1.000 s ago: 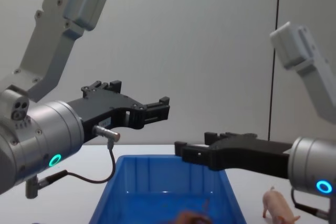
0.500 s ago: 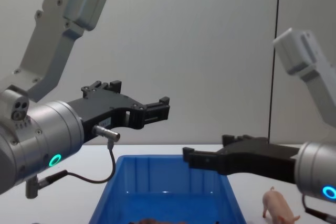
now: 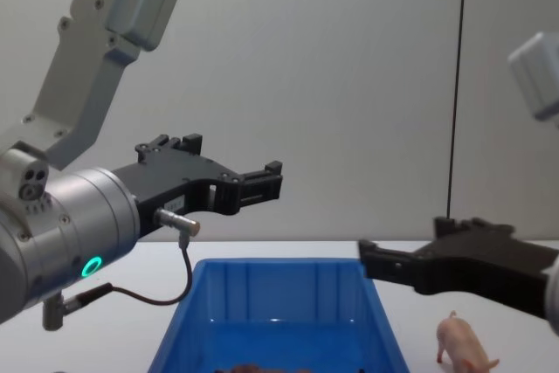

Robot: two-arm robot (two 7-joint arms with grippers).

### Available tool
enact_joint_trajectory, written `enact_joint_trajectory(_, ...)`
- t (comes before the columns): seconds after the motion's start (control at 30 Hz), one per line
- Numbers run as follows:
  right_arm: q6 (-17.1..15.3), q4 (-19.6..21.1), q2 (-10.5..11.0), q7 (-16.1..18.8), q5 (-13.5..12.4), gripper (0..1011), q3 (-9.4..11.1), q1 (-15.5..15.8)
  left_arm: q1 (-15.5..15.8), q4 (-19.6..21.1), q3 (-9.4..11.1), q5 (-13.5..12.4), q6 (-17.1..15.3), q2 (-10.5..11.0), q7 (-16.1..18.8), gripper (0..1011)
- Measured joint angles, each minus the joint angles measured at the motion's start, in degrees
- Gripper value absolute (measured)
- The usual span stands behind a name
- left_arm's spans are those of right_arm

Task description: Pick up the two dolls from the table and place them into the box.

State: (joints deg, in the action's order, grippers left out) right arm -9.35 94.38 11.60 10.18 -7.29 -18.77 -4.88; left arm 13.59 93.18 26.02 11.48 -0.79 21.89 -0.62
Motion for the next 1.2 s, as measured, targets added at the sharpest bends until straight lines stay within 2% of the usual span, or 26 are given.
enact_joint_trajectory(0.03, 0.0, 0.0, 0.0, 0.0, 0.0, 1001, 0.0, 0.0, 0.0, 0.0, 0.0, 0.0, 0.0, 0.0, 0.0, 1001)
enact_joint_trajectory(0.07, 0.0, 1.0, 0.3, -1.9, 0.3, 1001, -0.1, 0.9, 0.0, 0.0, 0.0, 0.0, 0.0, 0.0, 0.0, 1001)
enact_joint_trajectory(0.23, -0.3, 3.3, 1.0, -6.6, 0.8, 1001, -0.1, 3.5, 0.0, 0.0, 0.0, 0.0, 0.0, 0.0, 0.0, 1001)
enact_joint_trajectory(0.63, -0.8, 3.7, 2.0, -12.7, 0.3, 1001, 0.7, 6.6, 0.0, 0.0, 0.0, 0.0, 0.0, 0.0, 0.0, 1001)
enact_joint_trajectory(0.93, 0.1, 0.6, 1.9, -12.5, -1.1, 1001, 1.3, 6.5, 0.0, 0.0, 0.0, 0.0, 0.0, 0.0, 0.0, 1001)
enact_joint_trajectory(1.2, 2.2, -3.8, 1.1, -9.5, -2.3, 1001, 1.7, 4.8, 0.0, 0.0, 0.0, 0.0, 0.0, 0.0, 0.0, 1001)
